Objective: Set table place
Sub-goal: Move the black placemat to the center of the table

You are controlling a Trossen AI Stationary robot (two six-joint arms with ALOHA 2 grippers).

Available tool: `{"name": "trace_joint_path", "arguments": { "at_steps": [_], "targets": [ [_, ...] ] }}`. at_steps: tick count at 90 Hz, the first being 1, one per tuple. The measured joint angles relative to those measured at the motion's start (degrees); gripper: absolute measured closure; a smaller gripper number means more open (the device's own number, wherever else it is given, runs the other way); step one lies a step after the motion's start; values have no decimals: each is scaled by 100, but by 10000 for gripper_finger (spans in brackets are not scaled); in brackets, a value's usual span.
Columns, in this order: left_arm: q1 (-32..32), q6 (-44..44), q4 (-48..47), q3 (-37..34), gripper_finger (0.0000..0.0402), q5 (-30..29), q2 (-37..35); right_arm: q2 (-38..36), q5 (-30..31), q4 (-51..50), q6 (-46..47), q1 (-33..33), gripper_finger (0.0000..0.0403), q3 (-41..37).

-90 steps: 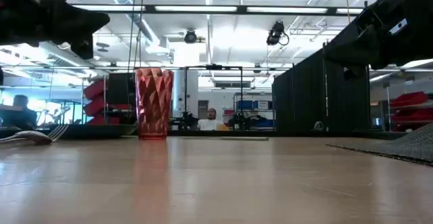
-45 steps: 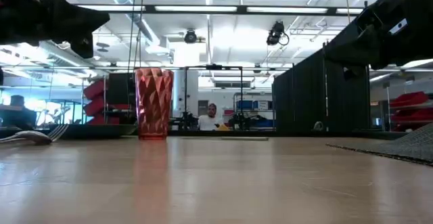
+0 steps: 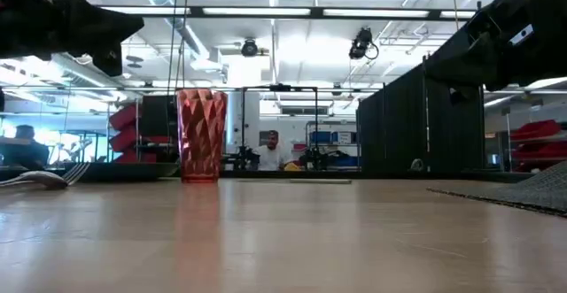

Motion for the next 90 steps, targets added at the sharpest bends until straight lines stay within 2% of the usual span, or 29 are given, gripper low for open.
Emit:
{"name": "trace_joint_path", "arguments": {
  "at_steps": [13,33,40,48,63,71,79,90],
  "targets": [
    [0,-93,2,2,401,-164,0,-2,0,119,29,0,402,28],
    [0,-154,-3,13,401,-532,0,0,-9,610,590,-9,401,98],
    [0,-151,-9,77,401,-551,52,17,-222,600,489,-39,401,296],
    [0,-131,9,211,401,-549,220,165,-557,-476,462,-75,402,951],
    [0,-21,-7,352,401,-543,823,985,-777,-3948,326,27,403,2800],
    [0,-178,-7,435,401,-411,1191,1535,-794,-5306,494,238,403,3472],
    [-7,-363,-18,555,401,-271,1567,2009,-812,-6112,848,600,403,3790],
    [-61,-400,-2,805,401,-96,2126,2544,-899,-6413,1406,1384,403,3853]
  ]
}}
